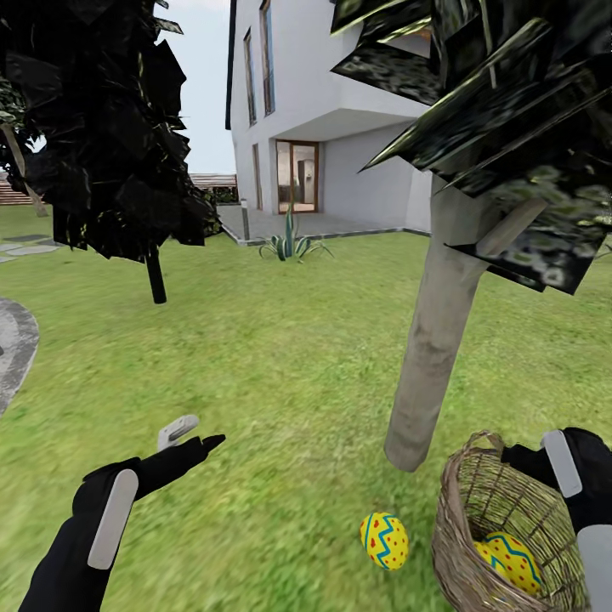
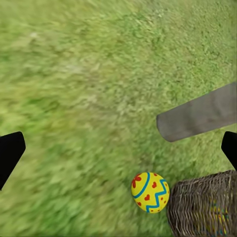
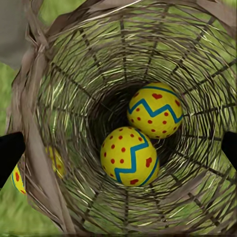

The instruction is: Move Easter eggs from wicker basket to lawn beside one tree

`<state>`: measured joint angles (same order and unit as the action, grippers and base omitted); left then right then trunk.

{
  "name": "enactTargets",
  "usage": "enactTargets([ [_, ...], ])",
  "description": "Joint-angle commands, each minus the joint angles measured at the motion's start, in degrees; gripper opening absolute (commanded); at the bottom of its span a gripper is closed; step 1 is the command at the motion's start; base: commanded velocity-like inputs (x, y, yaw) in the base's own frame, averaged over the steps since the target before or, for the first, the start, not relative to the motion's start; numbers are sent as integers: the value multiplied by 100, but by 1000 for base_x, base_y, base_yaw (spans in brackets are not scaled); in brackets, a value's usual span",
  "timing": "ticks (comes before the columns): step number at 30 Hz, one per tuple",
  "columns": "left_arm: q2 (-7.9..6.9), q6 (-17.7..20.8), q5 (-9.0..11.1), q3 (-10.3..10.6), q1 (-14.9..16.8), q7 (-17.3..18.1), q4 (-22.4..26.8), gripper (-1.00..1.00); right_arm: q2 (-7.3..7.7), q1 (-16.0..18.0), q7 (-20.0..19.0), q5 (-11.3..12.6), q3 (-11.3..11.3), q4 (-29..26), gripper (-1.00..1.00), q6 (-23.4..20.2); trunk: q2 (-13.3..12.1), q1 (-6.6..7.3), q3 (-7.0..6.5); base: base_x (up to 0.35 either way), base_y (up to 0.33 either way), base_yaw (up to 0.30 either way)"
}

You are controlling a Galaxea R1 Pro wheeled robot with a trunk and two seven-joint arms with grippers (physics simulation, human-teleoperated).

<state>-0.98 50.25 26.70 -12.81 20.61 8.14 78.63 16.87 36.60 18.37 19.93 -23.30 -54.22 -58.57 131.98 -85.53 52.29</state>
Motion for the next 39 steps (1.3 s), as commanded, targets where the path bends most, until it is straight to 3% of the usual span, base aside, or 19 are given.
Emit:
enactTargets([
  [1,2,29,-33,-11,4,43,3,100,9,4,32,58,-1,51,100,-9,3,1,6,0,-128,0],
  [13,-13,36,-2,-64,4,60,36,100,39,4,0,60,9,485,100,111,3,1,6,0,-128,0],
  [39,-7,37,2,-63,4,47,74,100,31,0,0,47,29,616,100,153,1045,-570,472,0,0,0],
])
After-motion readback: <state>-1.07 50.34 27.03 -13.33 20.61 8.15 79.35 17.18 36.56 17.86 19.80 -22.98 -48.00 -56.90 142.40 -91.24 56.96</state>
